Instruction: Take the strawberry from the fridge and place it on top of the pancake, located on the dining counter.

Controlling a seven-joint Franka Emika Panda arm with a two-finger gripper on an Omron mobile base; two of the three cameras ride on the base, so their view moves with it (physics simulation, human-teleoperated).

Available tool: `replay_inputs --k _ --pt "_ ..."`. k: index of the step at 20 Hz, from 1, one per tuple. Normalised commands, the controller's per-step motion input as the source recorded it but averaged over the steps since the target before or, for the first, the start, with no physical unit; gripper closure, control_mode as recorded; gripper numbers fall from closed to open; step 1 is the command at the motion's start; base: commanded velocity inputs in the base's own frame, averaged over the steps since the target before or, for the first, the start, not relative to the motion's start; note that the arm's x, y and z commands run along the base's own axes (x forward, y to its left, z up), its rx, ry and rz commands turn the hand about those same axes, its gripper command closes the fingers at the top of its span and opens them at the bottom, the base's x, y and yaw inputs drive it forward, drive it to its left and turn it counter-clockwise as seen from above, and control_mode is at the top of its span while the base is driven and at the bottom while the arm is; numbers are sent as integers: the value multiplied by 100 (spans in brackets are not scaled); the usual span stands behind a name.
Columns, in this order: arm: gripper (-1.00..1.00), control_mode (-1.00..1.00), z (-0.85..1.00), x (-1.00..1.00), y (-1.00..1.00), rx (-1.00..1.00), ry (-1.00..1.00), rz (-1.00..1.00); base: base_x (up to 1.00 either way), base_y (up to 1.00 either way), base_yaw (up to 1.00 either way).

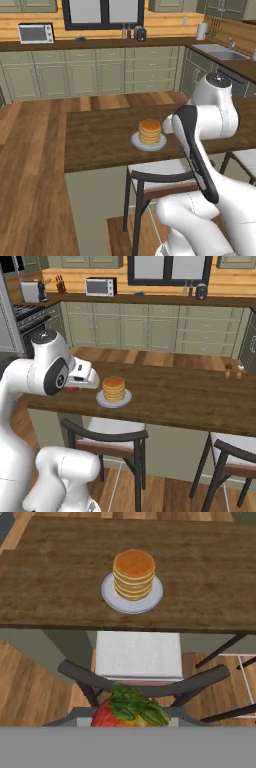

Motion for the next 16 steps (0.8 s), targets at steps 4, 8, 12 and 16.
replay_inputs --k 4,8,12,16 --pt "100 -100 0 100 -17 4 6 7 0 0 0" --pt "100 -100 -20 100 -20 5 21 2 0 0 0" --pt "100 -100 -57 100 -6 1 11 0 0 0 0" --pt "100 -100 -64 100 0 -6 -5 0 0 0 0"
